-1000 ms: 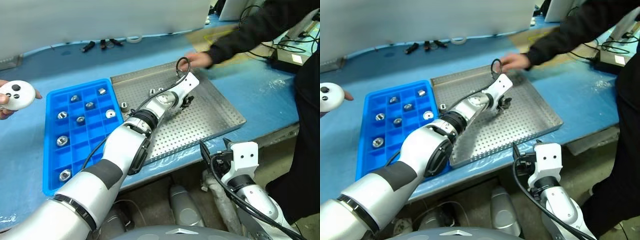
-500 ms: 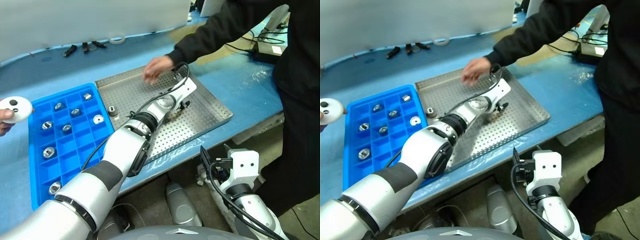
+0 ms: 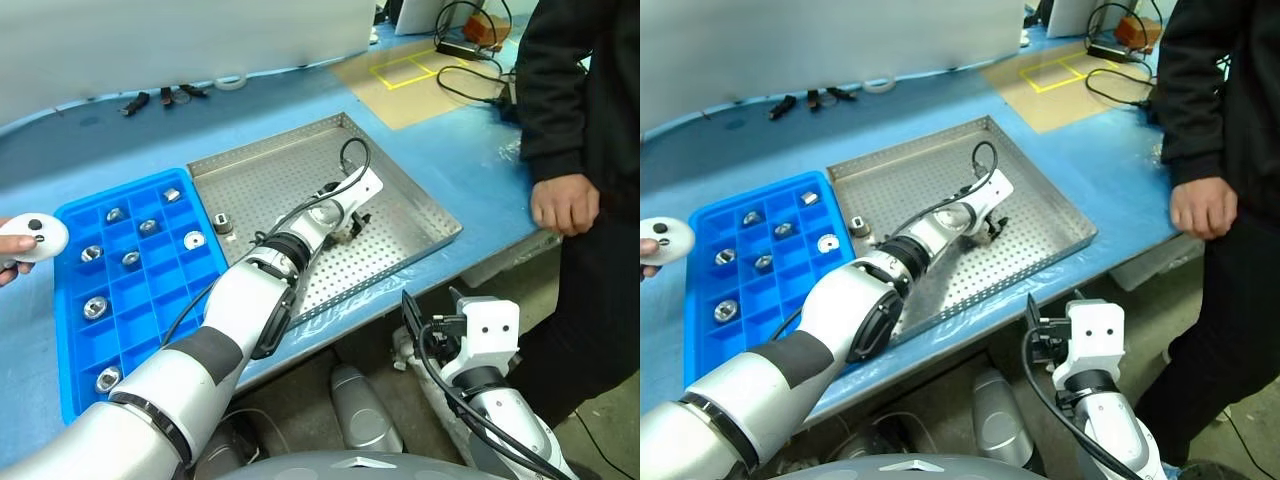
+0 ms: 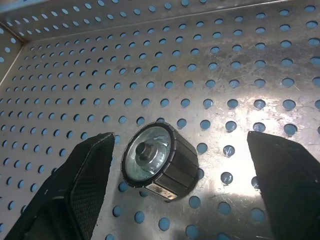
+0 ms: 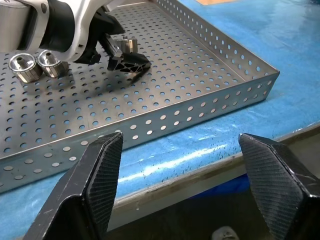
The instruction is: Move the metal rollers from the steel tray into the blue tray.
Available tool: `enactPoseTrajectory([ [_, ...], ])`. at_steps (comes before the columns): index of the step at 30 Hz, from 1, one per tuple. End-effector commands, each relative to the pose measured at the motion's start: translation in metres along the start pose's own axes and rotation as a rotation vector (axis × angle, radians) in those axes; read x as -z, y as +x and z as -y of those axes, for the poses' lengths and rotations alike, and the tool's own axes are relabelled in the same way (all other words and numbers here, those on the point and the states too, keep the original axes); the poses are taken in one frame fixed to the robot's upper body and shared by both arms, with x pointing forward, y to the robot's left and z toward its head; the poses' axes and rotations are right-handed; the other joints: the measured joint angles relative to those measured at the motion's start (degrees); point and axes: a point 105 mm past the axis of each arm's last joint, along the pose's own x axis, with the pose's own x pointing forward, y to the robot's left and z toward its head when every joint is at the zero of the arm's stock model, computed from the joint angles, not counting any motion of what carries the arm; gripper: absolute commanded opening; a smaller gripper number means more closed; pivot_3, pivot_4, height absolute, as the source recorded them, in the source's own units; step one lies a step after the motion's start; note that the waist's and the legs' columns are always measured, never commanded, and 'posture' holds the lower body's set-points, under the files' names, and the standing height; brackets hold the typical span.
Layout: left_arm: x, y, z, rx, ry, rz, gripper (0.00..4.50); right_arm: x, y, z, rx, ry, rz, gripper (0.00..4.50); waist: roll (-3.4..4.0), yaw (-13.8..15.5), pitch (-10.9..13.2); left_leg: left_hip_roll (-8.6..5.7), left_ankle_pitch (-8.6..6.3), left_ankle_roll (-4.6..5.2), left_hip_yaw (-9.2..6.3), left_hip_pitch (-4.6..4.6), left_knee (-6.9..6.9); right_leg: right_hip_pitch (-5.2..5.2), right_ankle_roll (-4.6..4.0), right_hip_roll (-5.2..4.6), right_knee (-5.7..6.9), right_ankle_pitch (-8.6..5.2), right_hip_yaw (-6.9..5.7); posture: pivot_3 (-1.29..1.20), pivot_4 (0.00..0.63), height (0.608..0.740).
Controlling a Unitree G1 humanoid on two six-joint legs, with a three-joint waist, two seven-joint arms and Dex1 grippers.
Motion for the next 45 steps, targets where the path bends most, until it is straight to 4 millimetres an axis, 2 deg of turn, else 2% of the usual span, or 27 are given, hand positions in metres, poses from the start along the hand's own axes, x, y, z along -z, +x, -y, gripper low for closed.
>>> enactPoseTrajectory([
  [1, 0.004, 0.001, 0.008, 0.033, 0.019, -0.018, 4.3, -0.015, -0.003, 0.002, 0.005, -0.006, 0.055, 3.91, 0.0, -0.1, 0.0, -0.01, 0.0, 0.0, -0.02, 0.01, 0.01, 0.03, 0.01, 0.0, 0.0, 0.0, -0.01, -0.93, 0.15, 0.74],
  [3, 0.004, 0.001, 0.012, 0.051, 0.018, -0.018, 3.97, -0.015, -0.002, 0.003, 0.007, -0.007, 0.057, 3.91, 0.0, -0.3, 0.0, -0.01, 0.0, 0.0, -0.04, 0.01, 0.01, 0.05, 0.01, 0.0, 0.0, 0.0, -0.04, -0.93, 0.15, 0.74],
  [5, 0.005, 0.001, 0.015, 0.068, 0.026, -0.024, 3.43, -0.015, -0.003, 0.004, 0.009, -0.007, 0.055, 3.91, 0.0, -0.6, 0.0, -0.03, 0.0, 0.0, -0.06, 0.0, 0.01, 0.07, -0.03, -0.02, 0.0, 0.02, -0.06, -0.93, 0.15, 0.74],
  [7, 0.005, 0.001, 0.016, 0.078, 0.037, -0.026, 3.43, -0.015, -0.002, 0.003, 0.01, -0.007, 0.053, 3.91, 0.0, -0.8, 0.0, -0.03, 0.0, 0.0, -0.12, 0.02, 0.02, 0.13, -0.1, -0.02, 0.0, 0.06, -0.13, -0.93, 0.15, 0.74],
  [11, 0.007, 0.001, 0.016, 0.076, 0.039, -0.029, 2.61, -0.015, -0.001, 0.003, 0.008, -0.007, 0.052, 3.91, 0.0, -1.1, 0.0, -0.04, 0.0, 0.0, -0.28, 0.07, 0.04, 0.32, -0.08, -0.03, -0.04, 0.05, -0.29, -0.92, 0.15, 0.74],
  [12, 0.007, 0.001, 0.013, 0.066, 0.034, -0.03, 2.27, -0.016, 0.0, 0.003, 0.008, -0.008, 0.052, 3.91, 0.0, -1.1, 0.0, -0.04, 0.0, 0.0, -0.31, 0.1, 0.04, 0.38, -0.03, -0.03, -0.04, 0.01, -0.31, -0.92, 0.15, 0.74],
  [16, 0.006, 0.0, 0.011, 0.083, 0.01, -0.024, 2.27, -0.017, 0.002, 0.004, 0.003, -0.013, 0.054, 3.91, 0.0, -1.2, 0.0, -0.04, 0.0, -0.01, -0.42, 0.14, 0.07, 0.47, 0.1, -0.03, -0.05, -0.06, -0.4, -0.9, 0.15, 0.74],
  [21, 0.002, -0.002, 0.007, 0.122, -0.002, 0.005, 1.29, -0.024, 0.012, 0.005, -0.019, -0.022, 0.074, 3.91, 0.0, -1.1, 0.0, -0.06, 0.0, -0.02, -0.53, 0.15, 0.08, 0.59, 0.1, -0.04, -0.05, -0.06, -0.51, -0.85, 0.15, 0.74],
  [28, -0.018, -0.008, -0.01, 0.137, -0.076, 0.094, 1.29, -0.031, 0.026, 0.007, -0.053, -0.038, 0.103, 3.91, 0.0, -0.9, 0.0, -0.1, 0.01, -0.01, -0.77, 0.02, 0.1, 0.71, -0.25, -0.12, -0.06, 0.14, -0.9, -0.79, 0.15, 0.74],
  [33, -0.046, -0.017, -0.027, 0.18, -0.155, 0.207, 1.29, -0.035, 0.037, 0.006, -0.078, -0.048, 0.13, 3.91, 0.02, -0.5, 0.0, -0.12, 0.03, 0.03, -0.87, -0.12, 0.13, 0.69, -0.27, -0.16, -0.06, 0.15, -1.09, -0.75, 0.15, 0.74],
  [39, -0.083, -0.038, -0.048, 0.303, -0.196, 0.364, 1.29, -0.043, 0.049, 0.003, -0.116, -0.059, 0.172, 3.91, 0.03, 1.2, 0.1, -0.17, 0.11, 0.17, -0.88, -0.14, 0.15, 0.72, -0.28, -0.24, -0.06, 0.15, -1.13, -0.69, 0.15, 0.74],
  [42, -0.092, -0.051, -0.06, 0.369, -0.198, 0.416, 1.29, -0.056, 0.054, 0.001, -0.154, -0.075, 0.22, 3.91, 0.06, 1.9, 0.1, -0.16, 0.12, 0.19, -0.88, -0.13, 0.15, 0.71, -0.3, -0.24, -0.05, 0.15, -1.13, -0.65, 0.15, 0.74],
  [45, -0.095, -0.073, -0.084, 0.431, -0.173, 0.469, 1.29, -0.081, 0.064, -0.001, -0.215, -0.116, 0.296, 3.91, 0.07, 2.3, 0.2, -0.15, 0.13, 0.21, -0.87, -0.11, 0.19, 0.74, -0.35, -0.24, -0.01, 0.18, -1.12, -0.58, 0.15, 0.74],
])
